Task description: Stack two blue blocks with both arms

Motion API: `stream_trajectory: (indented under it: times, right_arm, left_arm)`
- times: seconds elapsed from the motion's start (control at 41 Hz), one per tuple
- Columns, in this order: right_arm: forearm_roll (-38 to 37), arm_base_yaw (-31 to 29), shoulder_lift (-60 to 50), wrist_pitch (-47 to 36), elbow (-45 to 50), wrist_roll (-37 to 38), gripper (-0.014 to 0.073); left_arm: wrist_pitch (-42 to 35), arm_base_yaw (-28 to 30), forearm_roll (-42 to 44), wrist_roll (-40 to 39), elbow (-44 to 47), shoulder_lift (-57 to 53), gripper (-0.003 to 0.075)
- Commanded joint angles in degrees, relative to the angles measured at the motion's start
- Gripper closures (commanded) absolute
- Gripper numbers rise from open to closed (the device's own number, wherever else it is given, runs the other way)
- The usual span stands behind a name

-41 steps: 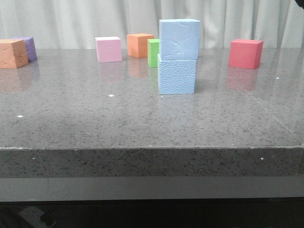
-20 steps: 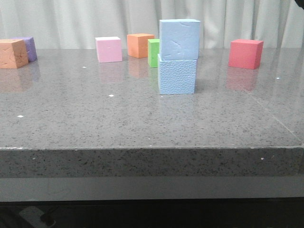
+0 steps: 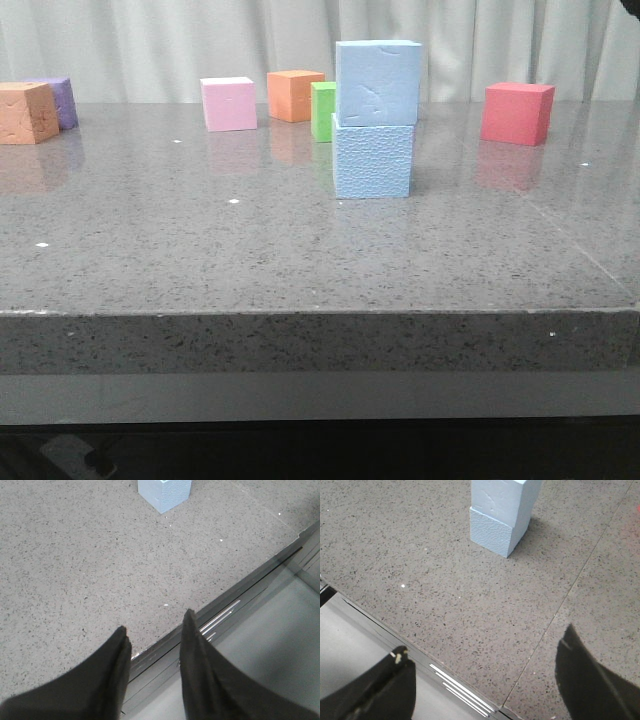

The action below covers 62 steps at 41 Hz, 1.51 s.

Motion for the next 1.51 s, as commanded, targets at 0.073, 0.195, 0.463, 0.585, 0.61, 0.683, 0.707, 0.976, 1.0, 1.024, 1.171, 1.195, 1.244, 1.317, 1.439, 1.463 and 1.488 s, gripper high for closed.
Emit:
stream_trajectory:
  times: [0.073, 0.195, 0.463, 0.585, 0.61, 0.683, 0.707, 0.976, 1.0, 1.024, 1.171, 1.195, 1.244, 1.317, 1.439, 1.463, 1.488]
  right_arm:
    - [0.3, -0.3, -0.3, -3.5, -1.4, -0.6, 0.0055]
    - [0.3, -0.3, -0.3, -3.2, -1.4, -0.6, 0.0289]
    - [0.3, -0.3, -0.3, -3.0, -1.4, -0.6, 0.0715]
    - [0.3, -0.3, -0.3, -3.0, -1.4, -0.6, 0.0713]
    - [0.3, -0.3, -0.3, -3.0, -1.4, -0.6, 0.0713]
    - [0.3, -0.3, -0.3, -3.0, -1.4, -0.6, 0.0713]
    - [0.3, -0.3, -0.3, -3.0, -1.4, -0.6, 0.0713]
    - [0.3, -0.3, -0.3, -3.1, -1.4, -0.6, 0.0713]
    - [0.3, -0.3, -0.3, -3.1, -1.4, -0.6, 0.0713]
    - [0.3, -0.3, -0.3, -3.1, -1.4, -0.6, 0.0713]
    - [0.3, -0.3, -0.3, -3.1, -1.4, -0.6, 0.0713]
    - [0.3, -0.3, -0.3, -3.1, -1.4, -0.6, 0.0713]
    - [0.3, -0.3, -0.3, -3.1, -1.4, -0.6, 0.0713]
    - [0.3, -0.3, -0.3, -3.1, -1.4, -0.6, 0.0713]
    - [0.3, -0.3, -0.3, -3.1, -1.4, -0.6, 0.0713]
    - [0.3, -0.3, -0.3, -3.1, -1.4, -0.6, 0.0713]
    - [0.3, -0.3, -0.3, -3.1, -1.4, -0.6, 0.0713]
  left_arm:
    - [-4.6, -0.2, -0.5, -0.4, -1.5, 0.1, 0.0554]
    - [-4.7, -0.2, -0.5, -0.4, -1.5, 0.1, 0.0723]
    - [-4.8, -0.2, -0.5, -0.4, -1.5, 0.1, 0.0741]
    - [-4.8, -0.2, -0.5, -0.4, -1.5, 0.1, 0.0741]
    - [-4.8, -0.2, -0.5, -0.4, -1.5, 0.1, 0.0741]
    - [-4.8, -0.2, -0.5, -0.4, -1.5, 0.1, 0.0741]
    - [-4.8, -0.2, -0.5, -0.4, -1.5, 0.1, 0.0741]
    - [-12.0, 6.6, -0.4, -0.1, 4.8, -5.8, 0.0741]
    - [-13.1, 8.0, 0.4, -0.1, 6.1, -6.8, 0.0741]
    - [-14.9, 10.1, 0.9, -0.1, 7.7, -8.2, 0.0741]
    - [-28.1, 20.2, 1.4, -0.1, 17.8, -16.8, 0.0741]
    - [-30.2, 21.4, 1.4, -0.1, 19.5, -18.2, 0.0741]
    - [-34.6, 23.9, 1.4, -0.1, 23.6, -21.4, 0.0741]
    - [-40.2, 26.8, 1.4, -0.1, 29.5, -26.2, 0.0741]
    - [-47.2, 30.0, 1.4, -0.1, 38.5, -33.6, 0.0741]
    - [-48.6, 30.7, 1.4, -0.1, 40.4, -35.1, 0.0741]
    - [-49.7, 31.2, 1.4, -0.1, 41.6, -36.0, 0.0741]
